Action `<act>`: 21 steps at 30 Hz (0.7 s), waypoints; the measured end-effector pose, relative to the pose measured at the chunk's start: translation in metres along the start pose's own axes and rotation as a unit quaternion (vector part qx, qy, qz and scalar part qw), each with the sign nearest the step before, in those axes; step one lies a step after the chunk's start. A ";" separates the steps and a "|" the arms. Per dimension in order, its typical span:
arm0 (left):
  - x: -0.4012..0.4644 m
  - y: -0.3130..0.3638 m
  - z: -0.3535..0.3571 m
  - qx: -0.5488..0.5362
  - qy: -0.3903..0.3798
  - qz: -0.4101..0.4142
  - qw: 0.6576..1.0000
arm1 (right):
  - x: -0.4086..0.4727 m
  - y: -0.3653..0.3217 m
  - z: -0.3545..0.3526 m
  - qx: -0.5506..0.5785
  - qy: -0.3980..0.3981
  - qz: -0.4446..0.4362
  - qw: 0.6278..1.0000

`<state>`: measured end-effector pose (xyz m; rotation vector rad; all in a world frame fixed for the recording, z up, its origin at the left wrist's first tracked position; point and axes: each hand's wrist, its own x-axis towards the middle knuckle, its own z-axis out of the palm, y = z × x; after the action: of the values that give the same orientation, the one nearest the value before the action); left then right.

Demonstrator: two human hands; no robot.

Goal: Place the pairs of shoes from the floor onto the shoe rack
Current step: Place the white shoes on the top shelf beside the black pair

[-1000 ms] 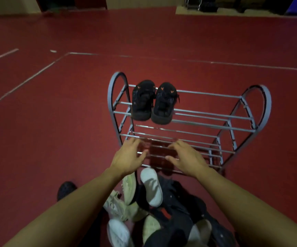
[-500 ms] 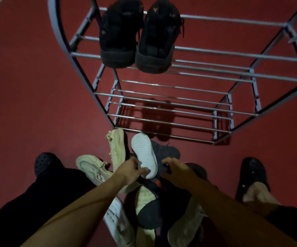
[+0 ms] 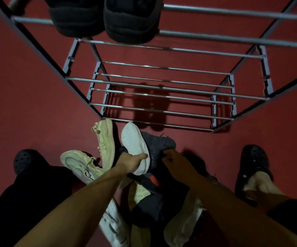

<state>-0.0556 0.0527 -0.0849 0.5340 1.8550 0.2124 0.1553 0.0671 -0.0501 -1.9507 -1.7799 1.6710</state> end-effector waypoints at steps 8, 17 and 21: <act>-0.109 0.005 -0.058 -0.330 -0.275 0.039 0.902 | -0.054 -0.063 0.000 0.160 0.010 -0.060 0.985; -0.194 0.016 -0.080 -0.308 -0.337 0.104 0.884 | -0.138 -0.112 -0.023 0.192 -0.038 -0.110 0.975; -0.214 0.010 -0.082 -0.311 -0.341 0.118 0.879 | -0.157 -0.112 -0.035 0.147 -0.034 -0.125 0.981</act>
<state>-0.0740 -0.0278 0.1294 0.3135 0.9473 0.6663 0.1349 0.0137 0.1374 -1.5011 -1.6064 1.8076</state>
